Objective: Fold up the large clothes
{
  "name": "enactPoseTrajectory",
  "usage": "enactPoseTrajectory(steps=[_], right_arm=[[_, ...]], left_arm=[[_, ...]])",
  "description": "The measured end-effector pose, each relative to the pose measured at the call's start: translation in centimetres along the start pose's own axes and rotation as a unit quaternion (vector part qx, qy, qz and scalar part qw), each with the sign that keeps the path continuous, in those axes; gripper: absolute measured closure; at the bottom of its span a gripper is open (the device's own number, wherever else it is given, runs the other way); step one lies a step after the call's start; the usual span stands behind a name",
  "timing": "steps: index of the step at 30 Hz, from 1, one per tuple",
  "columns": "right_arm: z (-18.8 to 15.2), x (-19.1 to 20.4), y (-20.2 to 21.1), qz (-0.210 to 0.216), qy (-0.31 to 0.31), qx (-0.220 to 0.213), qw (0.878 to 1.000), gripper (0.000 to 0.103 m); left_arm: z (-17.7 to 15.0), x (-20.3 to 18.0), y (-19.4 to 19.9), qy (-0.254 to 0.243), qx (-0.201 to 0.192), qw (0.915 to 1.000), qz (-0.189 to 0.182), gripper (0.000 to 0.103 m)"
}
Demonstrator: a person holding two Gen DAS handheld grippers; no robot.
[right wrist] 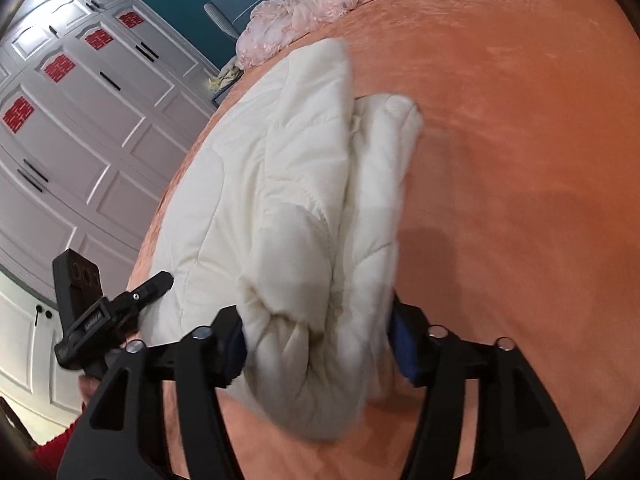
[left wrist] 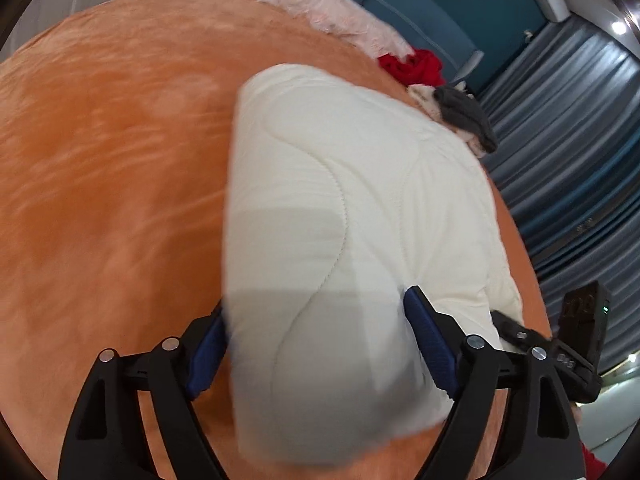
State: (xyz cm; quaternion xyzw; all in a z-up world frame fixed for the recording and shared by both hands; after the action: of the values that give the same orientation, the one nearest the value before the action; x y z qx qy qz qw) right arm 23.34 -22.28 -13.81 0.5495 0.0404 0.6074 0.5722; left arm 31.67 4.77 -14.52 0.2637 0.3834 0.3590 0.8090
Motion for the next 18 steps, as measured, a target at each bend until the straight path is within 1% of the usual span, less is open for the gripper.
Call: enactPoseTrajectory(steps=[1,4,5,7,8,9,11,12,13,15,16,17,18], right_arm=[[-0.1,0.0,1.0,-0.011,0.006,-0.001,1.000,0.044],[-0.2,0.3,4.6,-0.057,0.036,-0.019,0.998,0.044],[-0.2,0.6,5.4,-0.069,0.044,-0.027,0.996,0.044],[0.2,2.2,7.2,-0.110,0.075,-0.051,0.990,0.051],[0.7,3.4,7.6,-0.123,0.093,-0.057,0.986,0.061],[0.9,4.2,7.8,-0.127,0.102,-0.057,0.985,0.065],[2.0,6.5,7.3,-0.122,0.117,-0.055,0.984,0.072],[2.4,7.4,6.9,-0.118,0.122,-0.054,0.984,0.077],[3.0,8.5,6.1,-0.120,0.130,-0.055,0.983,0.079],[3.8,9.8,4.7,-0.131,0.147,-0.063,0.978,0.083],[4.5,10.5,3.6,-0.135,0.150,-0.065,0.977,0.084],[5.1,10.8,2.9,-0.137,0.149,-0.065,0.977,0.088],[5.9,11.1,1.8,-0.141,0.145,-0.067,0.977,0.088]], left_arm=[[-0.2,0.2,0.7,0.001,0.001,1.0000,0.005,0.021],[-0.2,0.0,3.8,-0.015,-0.003,0.9982,0.058,0.022],[0.2,-0.7,5.4,-0.035,-0.007,0.9951,0.092,0.022],[1.2,-1.6,6.4,-0.062,-0.007,0.9868,0.149,0.022],[2.0,-2.6,6.9,-0.080,-0.009,0.9793,0.186,0.023],[3.0,-3.5,7.1,-0.093,-0.012,0.9733,0.210,0.026],[4.9,-5.4,7.1,-0.109,-0.024,0.9663,0.232,0.027],[5.6,-6.2,6.8,-0.113,-0.030,0.9650,0.235,0.032],[6.3,-6.8,6.3,-0.115,-0.030,0.9647,0.235,0.035],[8.0,-7.9,4.1,-0.116,-0.025,0.9646,0.236,0.048],[8.3,-8.0,3.3,-0.115,-0.021,0.9643,0.237,0.051],[8.9,-8.0,1.9,-0.113,-0.013,0.9644,0.239,0.059],[9.3,-8.0,1.2,-0.111,-0.005,0.9640,0.241,0.069]])
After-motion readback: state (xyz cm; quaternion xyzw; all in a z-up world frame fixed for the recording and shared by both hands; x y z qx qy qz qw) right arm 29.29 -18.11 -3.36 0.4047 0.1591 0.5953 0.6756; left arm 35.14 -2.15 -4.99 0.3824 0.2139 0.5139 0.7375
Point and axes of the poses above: each gripper's, at about its wrist camera, not at the fingertips, and y roughly against the way its jaws point, x to its left, z to its top, the point moved 4 cm from there along -y, roughly the way its jaws point, and after that the axes turned 10 degrees about -y, right-handed, at the moved point
